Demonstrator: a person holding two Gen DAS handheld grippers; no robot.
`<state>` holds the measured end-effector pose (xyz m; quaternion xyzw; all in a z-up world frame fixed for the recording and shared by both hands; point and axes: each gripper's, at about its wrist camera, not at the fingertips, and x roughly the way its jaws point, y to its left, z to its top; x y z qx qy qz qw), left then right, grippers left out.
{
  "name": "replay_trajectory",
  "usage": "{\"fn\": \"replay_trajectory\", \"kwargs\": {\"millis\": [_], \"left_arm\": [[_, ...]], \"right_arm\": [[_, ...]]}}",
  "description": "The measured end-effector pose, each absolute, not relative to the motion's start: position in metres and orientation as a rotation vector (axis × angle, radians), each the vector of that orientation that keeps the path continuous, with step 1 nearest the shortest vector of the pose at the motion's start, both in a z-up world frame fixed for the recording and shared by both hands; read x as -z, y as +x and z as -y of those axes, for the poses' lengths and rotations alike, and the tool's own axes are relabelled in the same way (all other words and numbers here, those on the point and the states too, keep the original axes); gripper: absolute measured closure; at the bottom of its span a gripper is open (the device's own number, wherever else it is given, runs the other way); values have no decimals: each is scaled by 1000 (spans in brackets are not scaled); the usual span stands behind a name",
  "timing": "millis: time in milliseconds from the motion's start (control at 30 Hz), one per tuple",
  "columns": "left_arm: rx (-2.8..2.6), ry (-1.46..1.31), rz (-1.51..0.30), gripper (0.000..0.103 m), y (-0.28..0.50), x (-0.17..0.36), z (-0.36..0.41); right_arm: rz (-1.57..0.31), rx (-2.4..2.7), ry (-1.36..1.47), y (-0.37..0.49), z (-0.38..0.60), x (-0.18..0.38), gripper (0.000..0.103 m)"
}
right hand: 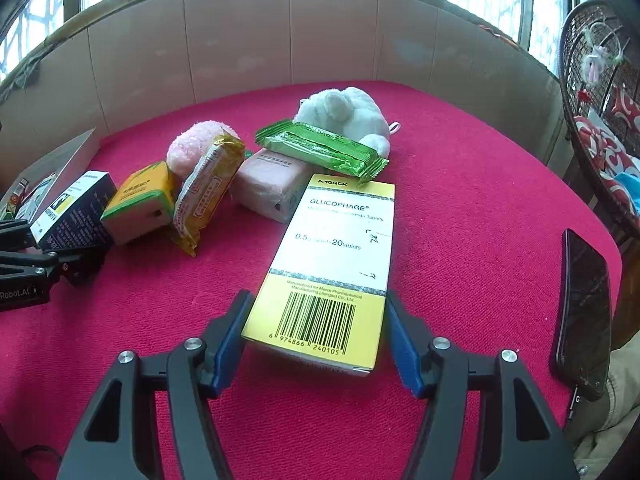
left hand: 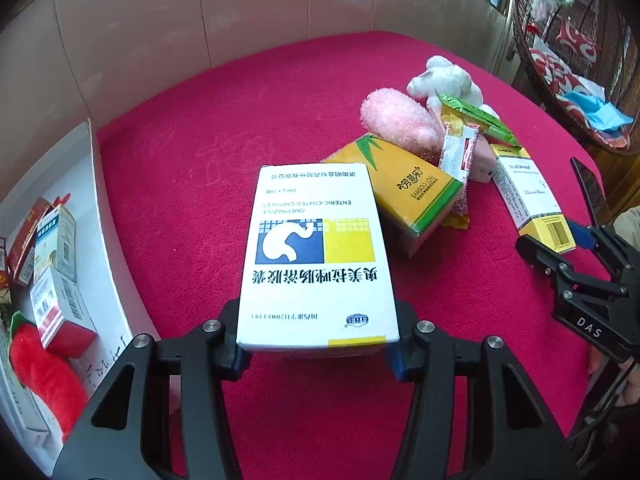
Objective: Organize objects
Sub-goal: 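Grasp the white-blue medicine box with the left gripper while the right grasps the yellow GLUCOPHAGE box, then lift both held boxes and carry them over the white tray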
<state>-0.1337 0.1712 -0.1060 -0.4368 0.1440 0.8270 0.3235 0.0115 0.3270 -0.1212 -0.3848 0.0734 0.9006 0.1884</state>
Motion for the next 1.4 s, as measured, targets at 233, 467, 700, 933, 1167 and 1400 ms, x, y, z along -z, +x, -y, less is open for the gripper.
{"fn": "replay_trajectory", "kwargs": {"millis": [233,467,700,933,1167,1400], "left_arm": [[-2236,-1018,-242,52,-92,83,-141],[-2281,-934,-162,52,-54,69,-112],[-2369,-820,-162,52,-28,50,-91],[-2400,-764,-139,52,-23,44,-84],[-2455,-672,-108,52,-14,29,-72],[-2503,-632,-80,52,-8,20,-56]], "right_arm": [[-220,-2545,-1062,14,-328,120,40],[-240,-2549,-1051,12,-331,122,40],[-275,-2562,-1037,14,-336,122,40],[-263,-2555,-1044,13,-335,123,40],[-272,-2570,-970,20,-335,119,41],[-249,-2641,-878,36,-315,107,42]]}}
